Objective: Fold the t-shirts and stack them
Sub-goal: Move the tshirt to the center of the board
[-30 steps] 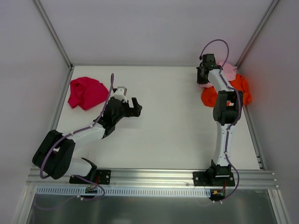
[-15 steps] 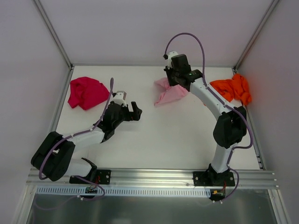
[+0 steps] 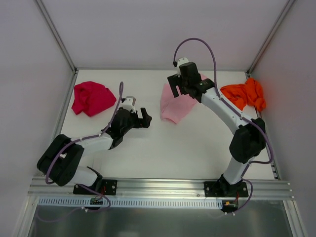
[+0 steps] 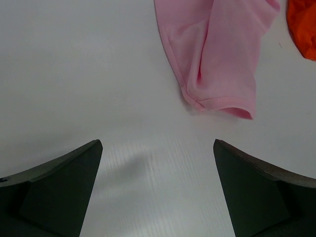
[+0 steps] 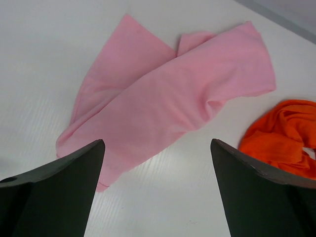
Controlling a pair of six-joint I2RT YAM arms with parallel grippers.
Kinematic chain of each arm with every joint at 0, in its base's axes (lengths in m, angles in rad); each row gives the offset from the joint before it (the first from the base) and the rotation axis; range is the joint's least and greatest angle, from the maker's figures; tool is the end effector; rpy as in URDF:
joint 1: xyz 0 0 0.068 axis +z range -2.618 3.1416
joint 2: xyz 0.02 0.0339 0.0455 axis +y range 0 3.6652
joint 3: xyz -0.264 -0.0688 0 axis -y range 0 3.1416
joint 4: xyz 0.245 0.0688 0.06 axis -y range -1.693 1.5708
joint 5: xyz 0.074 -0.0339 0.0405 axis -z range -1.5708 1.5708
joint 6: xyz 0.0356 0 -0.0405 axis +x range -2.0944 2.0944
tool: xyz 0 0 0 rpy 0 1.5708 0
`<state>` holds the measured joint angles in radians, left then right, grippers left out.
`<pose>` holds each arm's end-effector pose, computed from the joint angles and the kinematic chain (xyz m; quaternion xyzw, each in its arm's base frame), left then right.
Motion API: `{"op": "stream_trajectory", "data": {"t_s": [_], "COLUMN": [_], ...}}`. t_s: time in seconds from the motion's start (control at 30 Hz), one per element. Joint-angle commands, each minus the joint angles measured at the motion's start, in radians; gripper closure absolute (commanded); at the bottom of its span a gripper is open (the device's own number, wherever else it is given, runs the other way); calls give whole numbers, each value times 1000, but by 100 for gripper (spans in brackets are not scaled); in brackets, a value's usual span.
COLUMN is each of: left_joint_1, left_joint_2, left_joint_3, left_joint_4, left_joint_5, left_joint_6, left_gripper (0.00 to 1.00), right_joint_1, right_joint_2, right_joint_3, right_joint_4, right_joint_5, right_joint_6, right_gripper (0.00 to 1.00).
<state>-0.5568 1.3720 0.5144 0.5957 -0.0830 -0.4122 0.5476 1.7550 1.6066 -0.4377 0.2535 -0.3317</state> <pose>0.2387 -0.1451 0.1979 0.0321 0.7925 -0.2541 0.5535 0.3546 0.2058 0.3362 -0.3180 0.8165 -0.0602 0.4782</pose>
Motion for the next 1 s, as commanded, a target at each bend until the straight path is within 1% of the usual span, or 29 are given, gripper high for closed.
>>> {"op": "stream_trajectory", "data": {"t_s": [0.0,0.07,0.1,0.13,0.17,0.23,0.27,0.37,0.47,0.53,0.6,0.7,0.73,0.87,0.9,0.93,0.97], "left_joint_1": [-9,-8,-8,-9,-9,-14,-25,-54,-55,-55,-54,-45,-38,-8,4,9,23], "left_joint_2": [84,155,185,212,270,324,364,403,435,481,525,570,602,682,718,740,760], "left_joint_3": [65,97,142,162,199,235,254,308,383,503,590,670,734,878,909,980,1009], "left_joint_4": [101,108,107,111,122,142,142,130,89,29,-19,-49,-94,-201,-236,-278,-333], "left_joint_5": [57,121,147,214,248,294,307,283,246,227,204,181,175,140,123,109,104], "left_joint_6": [-31,-43,-46,-63,-74,-98,-102,-79,-48,-30,-22,-17,-20,-48,-56,-63,-82], "left_gripper": [1,1,1,1,1,1,1,1,1,1,1,1,1,1,1,1,1], "right_joint_1": [-30,-58,-89,-103,-129,-155,-173,-187,-199,-206,-206,-209,-210,-216,-221,-241,-250], "right_joint_2": [-3,35,52,85,101,129,144,150,159,166,163,153,149,123,120,118,110], "right_joint_3": [64,84,114,127,139,167,170,145,136,138,138,133,128,116,118,122,128], "right_joint_4": [25,18,-1,-7,-21,-32,-33,-10,11,16,16,20,21,22,22,13,10], "right_joint_5": [133,138,135,133,133,110,75,43,17,-11,-17,-31,-31,-2,15,18,17], "right_joint_6": [-9,19,34,58,68,91,95,92,98,103,102,106,105,88,92,105,134], "right_gripper": [6,6,6,6,6,7,7,8,9,10,10,10,10,10,11,11,11]}}
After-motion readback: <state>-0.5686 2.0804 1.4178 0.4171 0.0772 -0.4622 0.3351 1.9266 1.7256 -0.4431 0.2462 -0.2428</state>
